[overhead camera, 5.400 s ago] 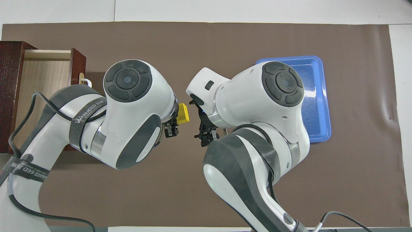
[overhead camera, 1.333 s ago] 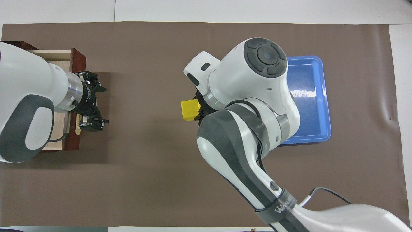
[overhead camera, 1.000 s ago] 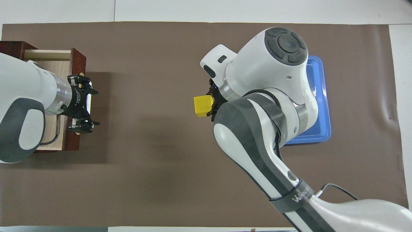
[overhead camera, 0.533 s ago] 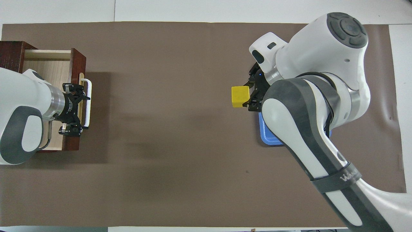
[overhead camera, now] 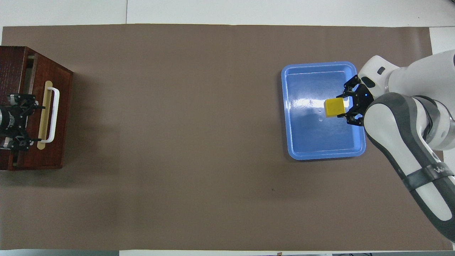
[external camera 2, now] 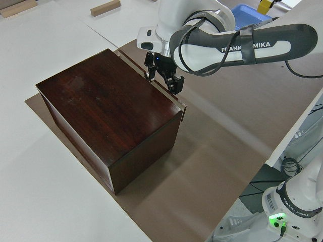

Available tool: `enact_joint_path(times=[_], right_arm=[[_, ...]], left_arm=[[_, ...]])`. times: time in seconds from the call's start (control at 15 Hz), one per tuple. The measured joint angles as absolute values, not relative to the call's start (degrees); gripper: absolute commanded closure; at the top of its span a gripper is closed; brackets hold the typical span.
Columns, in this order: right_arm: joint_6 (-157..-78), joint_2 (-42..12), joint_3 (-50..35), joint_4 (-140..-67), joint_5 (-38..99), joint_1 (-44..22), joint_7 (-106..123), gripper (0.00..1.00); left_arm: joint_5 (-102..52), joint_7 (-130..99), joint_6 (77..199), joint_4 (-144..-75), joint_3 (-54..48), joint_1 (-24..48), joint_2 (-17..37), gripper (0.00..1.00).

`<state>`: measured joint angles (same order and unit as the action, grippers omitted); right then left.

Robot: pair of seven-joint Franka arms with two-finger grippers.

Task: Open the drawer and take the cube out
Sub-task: 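Lower the yellow cube into the blue tray with the right gripper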

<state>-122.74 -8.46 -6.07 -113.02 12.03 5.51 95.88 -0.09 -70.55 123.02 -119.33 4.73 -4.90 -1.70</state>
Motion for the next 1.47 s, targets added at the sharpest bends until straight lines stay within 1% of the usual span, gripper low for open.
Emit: enact_joint_path(times=[0.13, 0.27, 0.47, 0.6, 0.8, 1.07, 1.47], right_arm=[[-127.7, -6.9, -6.1, -118.4, 12.2, 7.8, 98.6, 1.00], [-130.4, -5.6, -6.1, -122.6, 13.7, 9.1, 100.4, 1.00], [-133.5, -4.3, -6.4, -126.8, 17.4, 9.3, 101.5, 1.00], [-134.2, -3.8, -6.7, -127.9, 19.5, 8.8, 101.5, 1.00], [-134.9, -3.3, -6.9, -128.4, 21.4, 6.9, 101.5, 1.00], [-137.9, -3.3, -7.0, -129.3, 21.7, 3.4, 99.8, 1.00], [-141.4, -3.3, -7.0, -130.8, 23.4, 0.3, 98.5, 1.00]], left_arm=[[0.6, -70.2, 123.1, -119.1, 4.5, -6.2, -1.7, 0.00], [1.2, -70.1, 122.8, -118.6, 4.2, -6.3, -1.7, 0.00], [1.4, -67.2, 116.9, -114.0, 3.6, -6.2, -0.8, 0.00], [1.8, -62.7, 112.3, -110.2, 3.2, -5.5, -0.6, 0.00], [2.0, -54.8, 106.0, -105.4, 2.9, -2.4, -0.7, 0.00], [2.0, -42.5, 103.2, -103.7, 2.5, 2.0, -0.7, 0.00], [0.8, -25.0, 93.9, -98.1, 2.3, 3.9, -0.9, 0.00]])
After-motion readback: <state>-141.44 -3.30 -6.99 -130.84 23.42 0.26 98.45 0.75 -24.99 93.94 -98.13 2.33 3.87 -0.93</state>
